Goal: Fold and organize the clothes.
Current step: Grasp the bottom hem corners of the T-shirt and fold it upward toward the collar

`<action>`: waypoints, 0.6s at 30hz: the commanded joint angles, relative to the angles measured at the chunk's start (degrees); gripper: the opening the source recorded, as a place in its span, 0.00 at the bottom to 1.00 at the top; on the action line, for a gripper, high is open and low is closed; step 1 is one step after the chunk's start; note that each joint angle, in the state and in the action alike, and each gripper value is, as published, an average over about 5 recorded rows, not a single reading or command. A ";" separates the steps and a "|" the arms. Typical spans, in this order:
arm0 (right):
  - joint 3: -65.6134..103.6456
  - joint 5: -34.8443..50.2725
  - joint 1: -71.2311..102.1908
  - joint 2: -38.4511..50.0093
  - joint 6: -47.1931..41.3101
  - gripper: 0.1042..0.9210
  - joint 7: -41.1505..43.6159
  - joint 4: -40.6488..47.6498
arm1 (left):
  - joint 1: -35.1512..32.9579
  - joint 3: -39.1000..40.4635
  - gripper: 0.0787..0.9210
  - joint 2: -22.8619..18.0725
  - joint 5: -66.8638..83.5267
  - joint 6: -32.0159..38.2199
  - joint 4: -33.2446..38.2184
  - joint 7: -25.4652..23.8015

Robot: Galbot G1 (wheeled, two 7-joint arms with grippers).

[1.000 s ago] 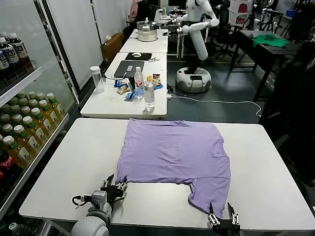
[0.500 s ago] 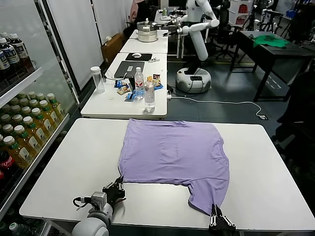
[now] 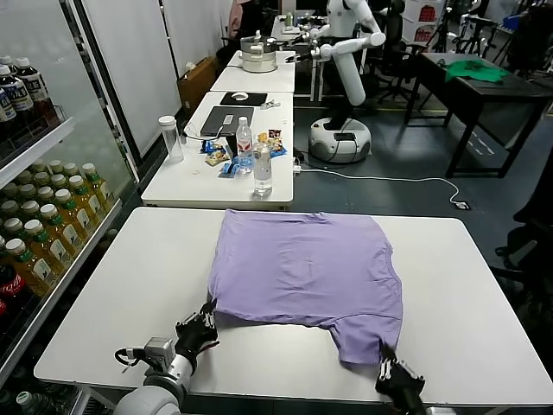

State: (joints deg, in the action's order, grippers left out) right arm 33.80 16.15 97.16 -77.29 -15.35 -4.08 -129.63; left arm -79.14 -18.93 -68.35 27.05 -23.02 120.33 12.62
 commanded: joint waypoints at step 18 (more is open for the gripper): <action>-6.17 6.90 -33.47 15.47 -0.84 0.02 0.44 24.46 | 20.86 4.84 0.02 -1.67 1.21 2.67 -21.51 -0.09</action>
State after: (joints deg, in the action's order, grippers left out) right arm 31.09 21.84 74.46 -66.19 -16.20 -3.87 -113.95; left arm -65.03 -15.82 -69.31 30.56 -20.90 108.34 12.72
